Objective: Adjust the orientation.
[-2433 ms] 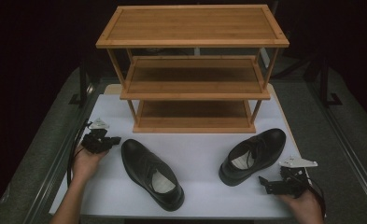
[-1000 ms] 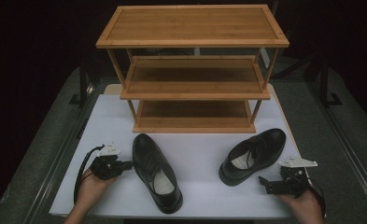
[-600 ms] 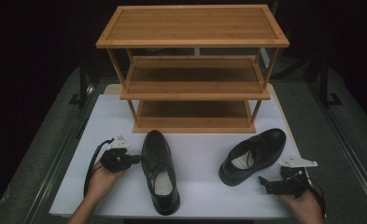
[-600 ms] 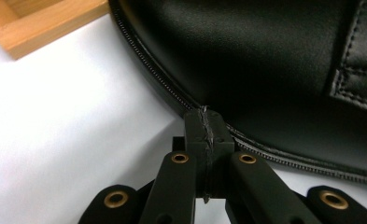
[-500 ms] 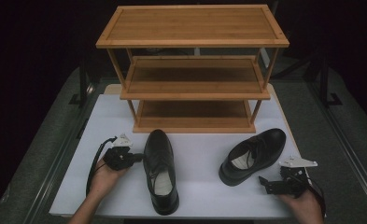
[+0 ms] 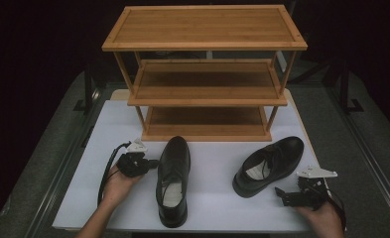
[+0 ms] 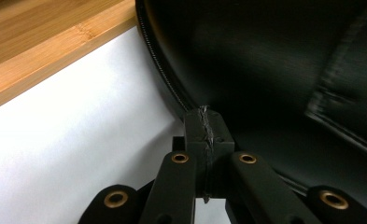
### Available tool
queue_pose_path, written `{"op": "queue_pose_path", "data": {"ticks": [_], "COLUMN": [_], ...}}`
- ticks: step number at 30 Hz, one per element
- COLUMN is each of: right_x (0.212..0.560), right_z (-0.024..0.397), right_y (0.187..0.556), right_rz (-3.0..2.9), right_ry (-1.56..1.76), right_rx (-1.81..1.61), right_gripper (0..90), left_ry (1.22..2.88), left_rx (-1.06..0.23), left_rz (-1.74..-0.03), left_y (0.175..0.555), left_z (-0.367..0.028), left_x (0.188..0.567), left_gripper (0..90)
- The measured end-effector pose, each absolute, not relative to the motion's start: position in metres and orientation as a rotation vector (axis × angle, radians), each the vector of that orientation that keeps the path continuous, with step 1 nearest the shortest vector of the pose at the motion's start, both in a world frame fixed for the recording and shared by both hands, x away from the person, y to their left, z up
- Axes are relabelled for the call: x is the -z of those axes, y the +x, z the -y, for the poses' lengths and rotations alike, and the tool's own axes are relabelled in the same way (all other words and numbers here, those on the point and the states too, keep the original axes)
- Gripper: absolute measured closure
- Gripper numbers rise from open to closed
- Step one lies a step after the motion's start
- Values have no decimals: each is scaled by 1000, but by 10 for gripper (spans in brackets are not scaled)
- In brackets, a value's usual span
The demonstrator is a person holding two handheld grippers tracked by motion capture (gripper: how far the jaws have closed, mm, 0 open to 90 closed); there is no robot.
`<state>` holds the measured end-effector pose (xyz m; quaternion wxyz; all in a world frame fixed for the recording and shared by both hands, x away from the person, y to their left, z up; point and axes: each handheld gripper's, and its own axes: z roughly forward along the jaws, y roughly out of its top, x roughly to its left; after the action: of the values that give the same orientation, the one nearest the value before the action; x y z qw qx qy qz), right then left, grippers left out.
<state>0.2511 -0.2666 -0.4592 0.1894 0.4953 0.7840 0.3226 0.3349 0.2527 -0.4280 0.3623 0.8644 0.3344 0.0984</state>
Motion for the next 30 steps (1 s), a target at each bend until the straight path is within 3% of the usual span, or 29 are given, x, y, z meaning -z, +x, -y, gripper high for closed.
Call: {"op": "queue_pose_path", "data": {"ticks": [11, 30], "right_x": [459, 459], "right_z": [266, 266], "right_y": [251, 251], "right_rz": [-2203, -2205], "right_ry": [1397, 1395], "right_rx": [-907, -904], "right_gripper": [12, 12], "left_ry": [2281, 2265], "left_rx": [-191, -169], "left_rz": [-786, -747], "left_y": [277, 285], "left_z": [-251, -231], "left_x": [432, 431], "left_gripper": [900, 900]}}
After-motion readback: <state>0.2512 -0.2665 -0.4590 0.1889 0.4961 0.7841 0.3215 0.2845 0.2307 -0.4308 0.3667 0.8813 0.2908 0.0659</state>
